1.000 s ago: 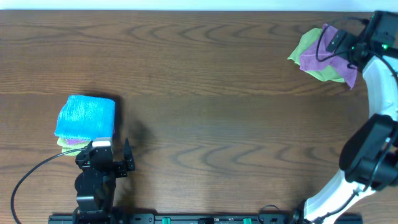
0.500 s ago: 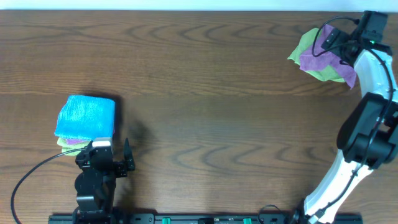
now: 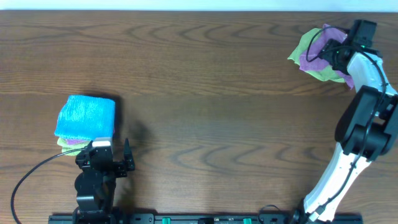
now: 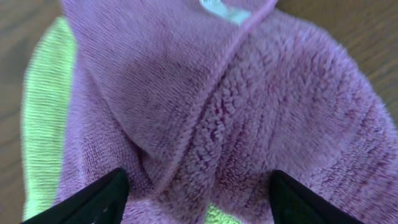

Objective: Fold the cloth
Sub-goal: 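Lower the right gripper and pinch the purple cloth's corner, then lift the purple cloth with the right gripper and drag it toward center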

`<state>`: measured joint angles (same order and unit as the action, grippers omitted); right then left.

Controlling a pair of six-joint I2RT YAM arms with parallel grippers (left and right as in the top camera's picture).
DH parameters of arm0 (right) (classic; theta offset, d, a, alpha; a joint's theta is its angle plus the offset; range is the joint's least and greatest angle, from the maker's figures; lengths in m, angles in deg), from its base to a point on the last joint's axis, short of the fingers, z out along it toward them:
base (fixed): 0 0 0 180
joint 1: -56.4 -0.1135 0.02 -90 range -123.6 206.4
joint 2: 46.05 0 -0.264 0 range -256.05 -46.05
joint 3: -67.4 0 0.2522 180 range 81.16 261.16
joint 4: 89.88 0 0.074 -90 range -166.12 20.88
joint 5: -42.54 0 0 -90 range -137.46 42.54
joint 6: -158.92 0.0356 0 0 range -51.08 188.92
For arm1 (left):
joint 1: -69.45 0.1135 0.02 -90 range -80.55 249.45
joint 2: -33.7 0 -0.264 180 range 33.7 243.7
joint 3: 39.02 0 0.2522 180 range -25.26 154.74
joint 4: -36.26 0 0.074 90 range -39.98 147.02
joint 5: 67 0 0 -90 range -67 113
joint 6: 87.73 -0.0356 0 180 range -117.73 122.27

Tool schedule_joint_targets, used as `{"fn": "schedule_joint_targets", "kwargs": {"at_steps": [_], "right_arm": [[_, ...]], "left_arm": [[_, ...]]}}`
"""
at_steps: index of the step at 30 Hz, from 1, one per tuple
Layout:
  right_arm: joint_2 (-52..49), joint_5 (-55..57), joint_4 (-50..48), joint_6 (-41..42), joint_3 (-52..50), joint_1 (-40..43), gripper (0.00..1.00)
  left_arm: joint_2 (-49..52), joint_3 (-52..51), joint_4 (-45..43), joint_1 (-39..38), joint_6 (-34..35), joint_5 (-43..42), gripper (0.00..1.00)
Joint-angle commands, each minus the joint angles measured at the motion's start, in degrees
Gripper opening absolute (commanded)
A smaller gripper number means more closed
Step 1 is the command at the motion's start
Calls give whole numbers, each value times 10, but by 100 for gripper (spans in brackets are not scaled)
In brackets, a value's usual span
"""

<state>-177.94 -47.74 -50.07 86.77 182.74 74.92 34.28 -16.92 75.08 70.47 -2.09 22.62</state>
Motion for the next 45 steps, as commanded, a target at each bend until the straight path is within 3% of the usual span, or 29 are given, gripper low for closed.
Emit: {"fn": "schedule_joint_targets", "kwargs": {"at_steps": [1, 3, 11, 14, 31, 45], "right_arm": [[-7, 0, -5, 6, 12, 2, 70], [-7, 0, -10, 6, 12, 2, 65], [-6, 0, 9, 6, 34, 2, 15], [-6, 0, 35, 5, 57, 2, 2], [12, 35, 308, -53, 253, -74, 1], [111, 12, 485, -62, 257, -165, 1]], "left_arm": [[-4, -11, 1, -2, -4, 8, 95], [-4, -11, 1, -2, -4, 8, 95], [-4, -11, 1, -2, -4, 8, 95], [-4, -11, 1, -2, -4, 8, 95], [-4, -11, 1, -2, -4, 8, 95], [-4, -11, 1, -2, -4, 8, 95]]}}
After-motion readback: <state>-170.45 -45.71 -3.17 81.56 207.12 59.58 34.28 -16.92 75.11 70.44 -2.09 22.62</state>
